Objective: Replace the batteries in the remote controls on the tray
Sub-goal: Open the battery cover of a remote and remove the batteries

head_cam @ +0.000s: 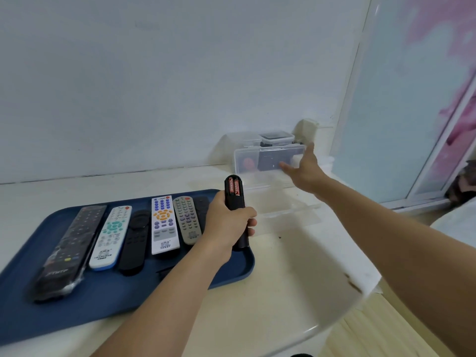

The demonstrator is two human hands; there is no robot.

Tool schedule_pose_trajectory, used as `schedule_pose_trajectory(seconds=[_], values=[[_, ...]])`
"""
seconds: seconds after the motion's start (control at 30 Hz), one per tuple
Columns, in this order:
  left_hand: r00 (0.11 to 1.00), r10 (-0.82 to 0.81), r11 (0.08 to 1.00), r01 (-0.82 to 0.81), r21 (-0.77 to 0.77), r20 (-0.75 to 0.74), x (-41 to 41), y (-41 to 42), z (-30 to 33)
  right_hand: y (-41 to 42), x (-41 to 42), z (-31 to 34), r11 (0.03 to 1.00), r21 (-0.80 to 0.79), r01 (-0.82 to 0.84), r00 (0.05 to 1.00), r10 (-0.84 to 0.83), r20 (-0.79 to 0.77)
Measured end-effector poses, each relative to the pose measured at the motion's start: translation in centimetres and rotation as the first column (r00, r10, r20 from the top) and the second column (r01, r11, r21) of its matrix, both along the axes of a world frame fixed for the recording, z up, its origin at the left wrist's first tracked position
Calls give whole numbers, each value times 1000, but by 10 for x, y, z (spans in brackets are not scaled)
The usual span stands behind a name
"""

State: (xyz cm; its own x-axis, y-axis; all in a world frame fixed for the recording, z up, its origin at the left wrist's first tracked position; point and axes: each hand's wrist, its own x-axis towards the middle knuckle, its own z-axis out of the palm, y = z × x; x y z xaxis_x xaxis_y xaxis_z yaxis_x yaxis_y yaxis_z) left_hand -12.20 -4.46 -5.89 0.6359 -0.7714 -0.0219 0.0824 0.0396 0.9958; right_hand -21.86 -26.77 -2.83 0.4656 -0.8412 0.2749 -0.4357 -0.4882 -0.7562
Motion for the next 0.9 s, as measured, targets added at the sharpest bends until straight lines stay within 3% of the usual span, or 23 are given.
schedule_pose_trajectory(seconds=[0.13, 0.2, 0.27, 0.37, 0.47, 0.53, 0.7, 0.9], values=[[1000, -14, 1000, 14, 3, 24, -2, 0, 0, 11, 7, -7, 985, -172, -19, 895, -60, -442], [1000, -15, 1000, 15, 8, 24, 0, -1, 0, 23, 7, -12, 969, -236, -75, 861, -56, -505], [1000, -16, 1000, 15, 15, 26, 0, 0, 0, 37, 6, -16, 945, -310, -106, 925, -20, -379], [999, 4, 1000, -4, 8, 53, 1, 3, 3, 68, 5, -14, 903, -429, -4, 999, -18, -47], [997, 52, 998, -49, -45, 61, 5, 11, 13, 100, 9, -5, 891, -444, 91, 982, -7, 188], [999, 53, 992, -51, -119, 10, 11, 19, 21, 120, 18, 4, 908, -412, 71, 954, 60, 295], [995, 86, 988, -80, -134, 43, 45, 48, 36, 168, 53, 31, 937, -320, -142, 843, 284, 457], [991, 118, 987, -110, -114, 64, 87, 88, 34, 203, 110, 28, 928, -239, -285, 766, 370, 525]])
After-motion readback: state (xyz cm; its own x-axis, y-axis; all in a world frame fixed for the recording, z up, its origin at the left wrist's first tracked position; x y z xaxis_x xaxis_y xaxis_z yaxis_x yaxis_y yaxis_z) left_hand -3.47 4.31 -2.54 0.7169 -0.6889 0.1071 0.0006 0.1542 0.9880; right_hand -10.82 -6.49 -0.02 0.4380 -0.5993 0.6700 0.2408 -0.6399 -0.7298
